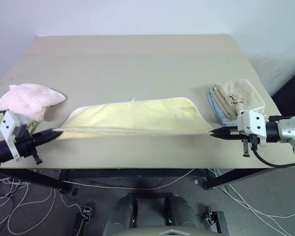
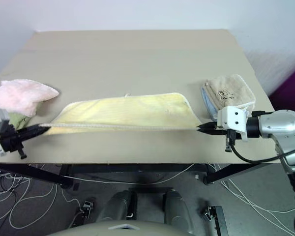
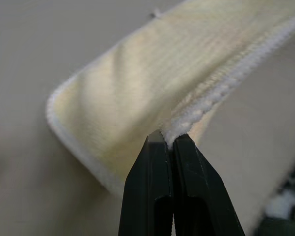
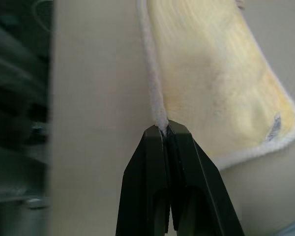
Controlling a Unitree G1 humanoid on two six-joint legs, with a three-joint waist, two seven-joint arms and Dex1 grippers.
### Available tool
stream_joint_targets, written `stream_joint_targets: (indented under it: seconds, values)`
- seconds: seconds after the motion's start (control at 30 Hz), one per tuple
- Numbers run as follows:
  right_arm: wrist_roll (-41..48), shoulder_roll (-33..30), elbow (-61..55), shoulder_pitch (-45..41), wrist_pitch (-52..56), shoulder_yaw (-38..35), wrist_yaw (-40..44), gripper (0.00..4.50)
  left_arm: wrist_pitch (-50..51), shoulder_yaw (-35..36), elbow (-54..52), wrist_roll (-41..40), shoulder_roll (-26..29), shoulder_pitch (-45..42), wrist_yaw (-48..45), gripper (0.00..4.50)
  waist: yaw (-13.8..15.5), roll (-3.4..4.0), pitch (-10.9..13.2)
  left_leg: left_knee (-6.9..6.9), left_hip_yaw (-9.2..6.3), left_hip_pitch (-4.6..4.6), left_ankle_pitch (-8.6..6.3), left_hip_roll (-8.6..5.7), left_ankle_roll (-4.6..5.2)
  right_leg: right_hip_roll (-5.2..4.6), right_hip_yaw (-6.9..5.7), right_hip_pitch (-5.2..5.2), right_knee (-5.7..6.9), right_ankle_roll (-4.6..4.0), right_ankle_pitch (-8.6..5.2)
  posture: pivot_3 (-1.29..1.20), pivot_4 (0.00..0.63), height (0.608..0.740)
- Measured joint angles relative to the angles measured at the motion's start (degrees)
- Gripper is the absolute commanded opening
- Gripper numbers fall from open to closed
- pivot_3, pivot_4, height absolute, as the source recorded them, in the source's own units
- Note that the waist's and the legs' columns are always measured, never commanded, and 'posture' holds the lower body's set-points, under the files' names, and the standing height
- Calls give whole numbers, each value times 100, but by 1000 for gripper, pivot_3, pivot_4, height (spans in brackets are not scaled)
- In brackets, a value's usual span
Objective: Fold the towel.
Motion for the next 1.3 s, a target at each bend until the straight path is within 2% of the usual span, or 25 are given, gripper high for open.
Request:
stream_joint_targets:
  seconds: [0.23,0.3,0.4,0.63,0.83,1.0,1.17,1.2,1.3]
  values:
    - [70,-57,-178,178,316,-163,232,16,211,73,-432,-5,12,432,-58,0,8,0,0,1,1,-2,0,-2,0,-5,-1,-1,-4,0,0,0,150,740]
    - [-34,13,-76,-57,284,-118,195,16,206,53,-401,93,11,353,16,0,4,0,0,0,1,-1,0,-2,0,-4,-1,-1,-4,0,0,0,150,740]
    - [-287,276,251,-685,137,88,44,16,164,-56,-200,250,-8,-225,295,0,8,-1,1,1,0,-2,0,-3,-1,-3,-4,-1,-4,0,0,0,150,740]
    - [-1194,1055,1681,-2128,-364,822,-316,16,-397,-683,766,867,-390,-1526,903,0,-6,-1,1,2,3,-19,1,-8,-2,1,-5,-24,2,3,2,0,150,740]
    - [-2140,1758,3505,-3345,-1372,1321,-877,16,-1037,-1308,1860,1564,-634,-2557,1290,0,-12,-1,1,6,9,-25,1,-9,-3,18,-8,-33,7,5,3,0,150,740]
    - [-2631,2121,4771,-3932,-2042,1533,-1216,16,-1476,-1629,2545,1961,-805,-2932,1455,0,-23,-1,1,7,11,-32,2,-9,-3,21,-5,-43,9,5,3,0,150,740]
    - [-2910,2316,5385,-4133,-2475,1641,-1417,16,-1699,-1812,2788,2194,-849,-3014,1576,0,-31,-1,1,7,12,-33,3,-9,-4,22,-4,-45,12,5,3,0,150,740]
    - [-2924,2346,5472,-4155,-2543,1641,-1450,4,-1743,-1817,2826,2220,-851,-3014,1596,222,-32,-1,1,7,12,-33,3,-9,-4,22,-4,-45,12,5,3,0,150,740]
    - [-2951,2421,5635,-4218,-2608,1639,-1482,676,-1735,-1811,2957,2237,-861,-3088,1715,953,-30,-1,1,7,11,-33,3,-9,-4,23,-4,-46,14,6,3,0,150,740]
